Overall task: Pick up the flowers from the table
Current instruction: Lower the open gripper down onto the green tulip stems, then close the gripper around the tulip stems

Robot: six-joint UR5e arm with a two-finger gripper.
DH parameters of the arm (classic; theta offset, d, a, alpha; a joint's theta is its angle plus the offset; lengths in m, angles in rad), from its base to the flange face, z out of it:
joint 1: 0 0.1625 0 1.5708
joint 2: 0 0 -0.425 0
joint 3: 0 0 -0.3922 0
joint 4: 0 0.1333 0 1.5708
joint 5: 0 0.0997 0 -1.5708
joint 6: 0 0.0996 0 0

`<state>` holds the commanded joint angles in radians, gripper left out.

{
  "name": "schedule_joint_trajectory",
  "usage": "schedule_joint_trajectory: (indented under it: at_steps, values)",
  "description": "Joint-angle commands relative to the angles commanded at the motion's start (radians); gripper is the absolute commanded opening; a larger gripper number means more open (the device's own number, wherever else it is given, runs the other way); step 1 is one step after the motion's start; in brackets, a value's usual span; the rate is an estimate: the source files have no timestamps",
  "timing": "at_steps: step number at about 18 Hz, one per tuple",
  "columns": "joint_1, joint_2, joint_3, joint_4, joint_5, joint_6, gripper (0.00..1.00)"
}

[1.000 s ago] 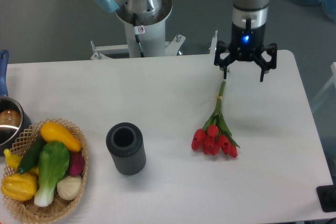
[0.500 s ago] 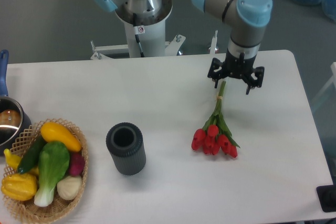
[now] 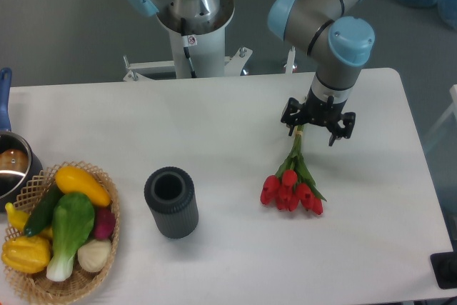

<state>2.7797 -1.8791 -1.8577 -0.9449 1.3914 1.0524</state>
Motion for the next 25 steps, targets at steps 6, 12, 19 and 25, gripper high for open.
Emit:
schedule_joint_trajectory:
  at_steps: [6,12,19,25]
  values:
    - [-0.031,-0.025,-0.002,-0.002,-0.002,-0.011,1.00]
    - [-0.046,-0.043,0.000,0.000,0.000,-0.063,1.00]
    - [-0.058,-0.084,0.023,0.003,0.000,-0.077,1.00]
    - [-0.058,-0.100,0.028,0.003,0.000,-0.080,1.00]
